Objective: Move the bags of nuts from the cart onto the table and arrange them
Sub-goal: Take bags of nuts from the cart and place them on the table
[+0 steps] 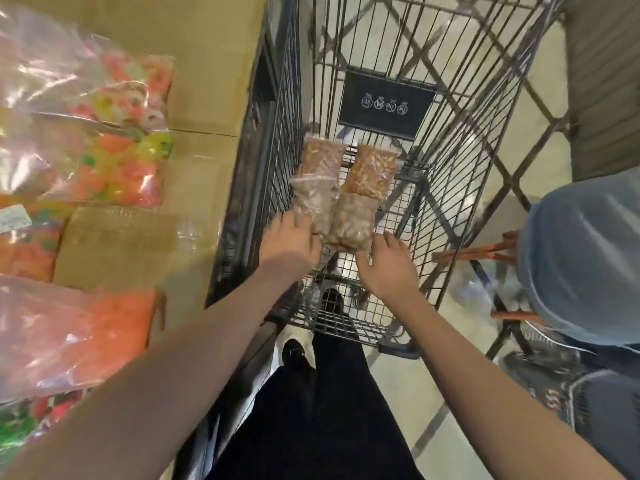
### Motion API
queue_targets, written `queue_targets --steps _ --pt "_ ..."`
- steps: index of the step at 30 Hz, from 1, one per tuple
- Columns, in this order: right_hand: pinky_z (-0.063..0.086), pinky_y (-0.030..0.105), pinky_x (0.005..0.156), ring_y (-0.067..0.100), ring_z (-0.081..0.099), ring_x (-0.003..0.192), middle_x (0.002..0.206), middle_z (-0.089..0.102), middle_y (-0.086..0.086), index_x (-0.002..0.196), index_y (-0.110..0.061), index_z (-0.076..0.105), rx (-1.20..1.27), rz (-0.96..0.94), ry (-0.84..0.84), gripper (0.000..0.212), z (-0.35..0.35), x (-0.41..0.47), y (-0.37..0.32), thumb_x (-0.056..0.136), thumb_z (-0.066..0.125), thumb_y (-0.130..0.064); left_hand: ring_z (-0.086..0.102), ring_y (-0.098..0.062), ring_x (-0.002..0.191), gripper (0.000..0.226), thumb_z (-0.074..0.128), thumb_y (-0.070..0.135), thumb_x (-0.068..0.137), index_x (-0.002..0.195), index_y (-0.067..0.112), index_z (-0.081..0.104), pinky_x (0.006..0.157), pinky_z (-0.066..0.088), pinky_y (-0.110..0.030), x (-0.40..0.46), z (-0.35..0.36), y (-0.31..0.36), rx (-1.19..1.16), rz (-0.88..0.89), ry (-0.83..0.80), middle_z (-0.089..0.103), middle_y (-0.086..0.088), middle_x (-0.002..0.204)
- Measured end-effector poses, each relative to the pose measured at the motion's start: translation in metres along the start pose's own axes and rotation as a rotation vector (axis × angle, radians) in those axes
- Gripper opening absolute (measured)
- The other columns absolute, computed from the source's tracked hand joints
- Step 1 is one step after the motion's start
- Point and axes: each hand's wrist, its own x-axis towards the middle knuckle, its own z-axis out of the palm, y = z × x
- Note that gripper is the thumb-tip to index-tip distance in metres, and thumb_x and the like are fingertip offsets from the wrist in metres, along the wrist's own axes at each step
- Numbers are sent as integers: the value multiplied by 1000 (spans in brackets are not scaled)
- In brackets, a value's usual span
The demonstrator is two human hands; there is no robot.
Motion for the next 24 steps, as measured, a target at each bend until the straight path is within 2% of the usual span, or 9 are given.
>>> queue_targets --steps 3,6,9,12,14,16,19,21,24 --pt "41 52 114 42 47 135 145 53 21 147 -5 45 9 19 -63 62 11 49 11 101 39 -45 36 -27 138 42 42 29 105 142 8 42 109 37 -36 46 10 5 -136 -66 -124 32 -13 151" --pt "48 51 108 42 48 133 146 51 20 147 -5 42 44 52 -123 58 21 91 18 100 47 -39 47 -24 120 42 45 21 105 145 9 39 89 35 -21 92 30 6 -244 -148 -194 26 -13 152" --pt "52 45 99 37 56 123 136 56 17 145 -8 41 148 107 -179 60 43 134 28 96 58 -38 49 -26 123 61 48 33 103 156 12 26 89 44 -32 130 53 6 -261 -246 -162 26 -10 157" --pt "57 37 83 24 65 92 119 62 4 143 -17 41 367 260 -222 69 59 167 36 88 73 -43 46 -34 134 65 52 39 101 154 10 29 108 43 -47 160 75 5 -382 -438 -176 29 -13 158" --pt "57 38 82 26 66 92 120 65 6 150 -14 34 545 408 -255 79 66 183 39 88 77 -38 53 -37 127 56 55 43 97 142 10 45 105 46 -51 174 91 1 -497 -543 -172 46 -17 147" --pt "57 37 82 29 66 101 121 64 9 155 -6 28 710 568 -260 88 74 196 42 88 79 -34 61 -34 114 44 62 48 91 119 13 60 96 52 -49 183 102 -2 -562 -600 -116 60 -14 128" --pt "54 27 60 25 71 90 115 69 11 140 1 47 839 734 -256 77 86 210 44 83 82 -38 65 -26 96 46 78 57 70 88 18 62 88 57 -42 194 110 -5 -562 -705 -33 61 -4 108" --pt "52 26 62 25 71 87 115 70 13 132 0 53 875 752 -263 66 88 216 42 84 82 -35 67 -24 92 46 84 53 63 83 18 61 86 58 -39 200 106 -3 -653 -770 -39 65 -3 100" --pt "62 36 72 21 67 70 102 70 10 128 -9 50 1043 814 -380 73 82 216 36 76 90 -41 67 -22 92 38 87 32 72 91 15 58 80 56 -32 203 101 2 -867 -791 -85 66 0 94"
